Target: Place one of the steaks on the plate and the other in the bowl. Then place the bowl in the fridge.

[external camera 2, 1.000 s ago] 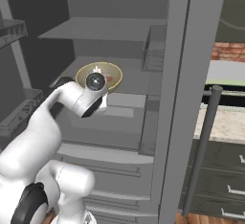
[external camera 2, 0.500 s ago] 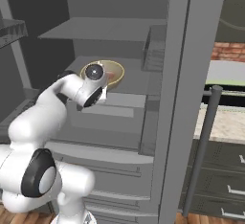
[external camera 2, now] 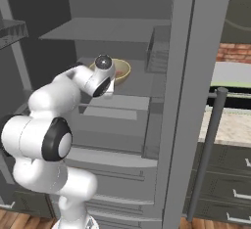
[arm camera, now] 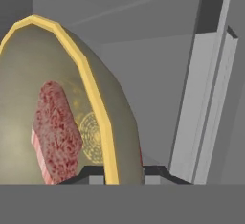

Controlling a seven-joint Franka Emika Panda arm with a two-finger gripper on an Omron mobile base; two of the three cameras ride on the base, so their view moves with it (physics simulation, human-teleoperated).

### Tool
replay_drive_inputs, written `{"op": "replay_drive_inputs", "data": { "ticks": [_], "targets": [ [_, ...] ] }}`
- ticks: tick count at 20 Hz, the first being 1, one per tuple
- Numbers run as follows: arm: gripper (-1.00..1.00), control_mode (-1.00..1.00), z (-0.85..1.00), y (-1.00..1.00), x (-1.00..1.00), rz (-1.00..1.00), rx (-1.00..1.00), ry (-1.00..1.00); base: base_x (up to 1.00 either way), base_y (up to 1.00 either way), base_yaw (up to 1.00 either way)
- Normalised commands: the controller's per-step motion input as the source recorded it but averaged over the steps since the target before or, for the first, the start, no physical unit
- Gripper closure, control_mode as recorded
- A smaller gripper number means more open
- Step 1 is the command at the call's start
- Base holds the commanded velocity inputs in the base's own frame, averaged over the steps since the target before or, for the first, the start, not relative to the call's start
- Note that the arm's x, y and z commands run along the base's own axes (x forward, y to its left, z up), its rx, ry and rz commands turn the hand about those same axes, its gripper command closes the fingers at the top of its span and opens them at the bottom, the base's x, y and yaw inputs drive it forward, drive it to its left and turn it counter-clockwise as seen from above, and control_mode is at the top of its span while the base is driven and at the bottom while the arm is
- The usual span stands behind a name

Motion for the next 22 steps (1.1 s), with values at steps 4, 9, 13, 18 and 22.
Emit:
{"op": "replay_drive_inputs", "data": {
  "ticks": [4,9,13,18,22],
  "targets": [
    [1.00,-1.00,-0.08,0.10,0.30,-0.01,0.00,-0.05,0.00,0.00,0.00],
    [1.00,-1.00,0.00,0.10,0.10,0.00,0.00,-0.03,0.00,0.00,0.00],
    [-1.00,-1.00,0.00,0.16,0.14,0.00,0.00,0.00,0.00,0.00,0.00],
    [-1.00,-1.00,0.00,0.13,0.17,0.00,-0.02,0.00,0.00,0.00,0.00],
    [-1.00,-1.00,0.00,0.08,0.14,0.00,-0.02,0.00,0.00,0.00,0.00]
  ]
}}
